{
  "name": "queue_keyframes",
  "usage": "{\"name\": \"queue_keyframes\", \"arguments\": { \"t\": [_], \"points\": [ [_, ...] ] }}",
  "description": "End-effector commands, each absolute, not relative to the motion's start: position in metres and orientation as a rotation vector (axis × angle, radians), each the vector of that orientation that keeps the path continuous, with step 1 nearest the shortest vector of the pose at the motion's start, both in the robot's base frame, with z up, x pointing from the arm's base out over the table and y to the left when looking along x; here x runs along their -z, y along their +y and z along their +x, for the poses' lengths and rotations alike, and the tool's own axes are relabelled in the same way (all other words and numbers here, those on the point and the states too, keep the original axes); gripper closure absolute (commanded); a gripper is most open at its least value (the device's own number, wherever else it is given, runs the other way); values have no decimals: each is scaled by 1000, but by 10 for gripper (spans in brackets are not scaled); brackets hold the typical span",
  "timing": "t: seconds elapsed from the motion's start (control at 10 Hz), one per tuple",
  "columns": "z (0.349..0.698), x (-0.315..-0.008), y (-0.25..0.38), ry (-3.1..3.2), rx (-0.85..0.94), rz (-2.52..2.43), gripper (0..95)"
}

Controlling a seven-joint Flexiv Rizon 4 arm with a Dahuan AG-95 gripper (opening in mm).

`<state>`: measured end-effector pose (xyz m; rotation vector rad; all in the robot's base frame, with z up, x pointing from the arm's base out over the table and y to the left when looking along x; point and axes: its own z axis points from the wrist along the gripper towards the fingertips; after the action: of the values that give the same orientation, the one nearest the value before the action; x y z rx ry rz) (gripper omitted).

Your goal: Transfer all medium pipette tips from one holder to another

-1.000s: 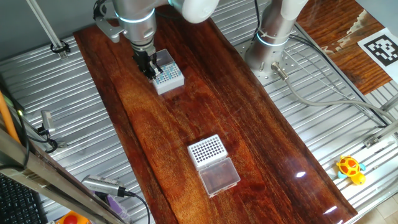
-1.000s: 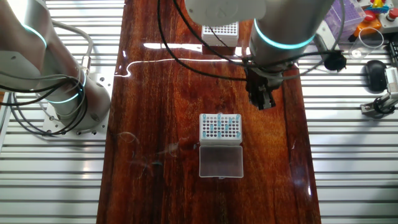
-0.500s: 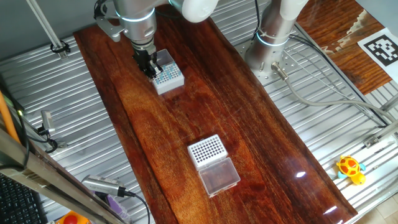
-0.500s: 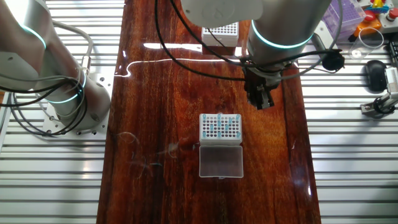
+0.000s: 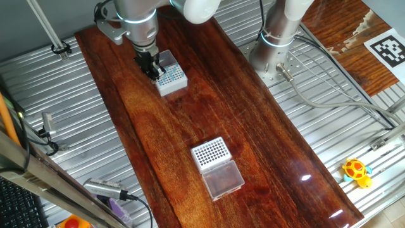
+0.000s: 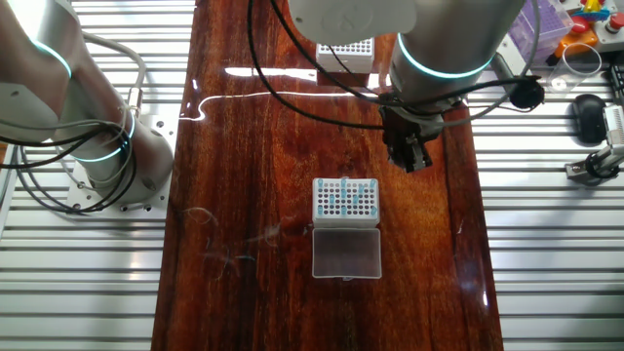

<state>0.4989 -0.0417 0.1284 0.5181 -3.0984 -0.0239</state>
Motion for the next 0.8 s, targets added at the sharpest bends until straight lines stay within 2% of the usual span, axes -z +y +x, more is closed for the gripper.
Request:
{"name": "queue_keyframes", "arguments": {
  "t": [0.1,0.3,0.4,0.8],
  "points": [
    [496,-121,-43,-3087,29,535,570],
    [492,-110,-45,-3085,30,551,570],
    [489,-105,-46,-3075,25,562,380],
    [489,-105,-46,-3080,26,606,380]
  ]
}}
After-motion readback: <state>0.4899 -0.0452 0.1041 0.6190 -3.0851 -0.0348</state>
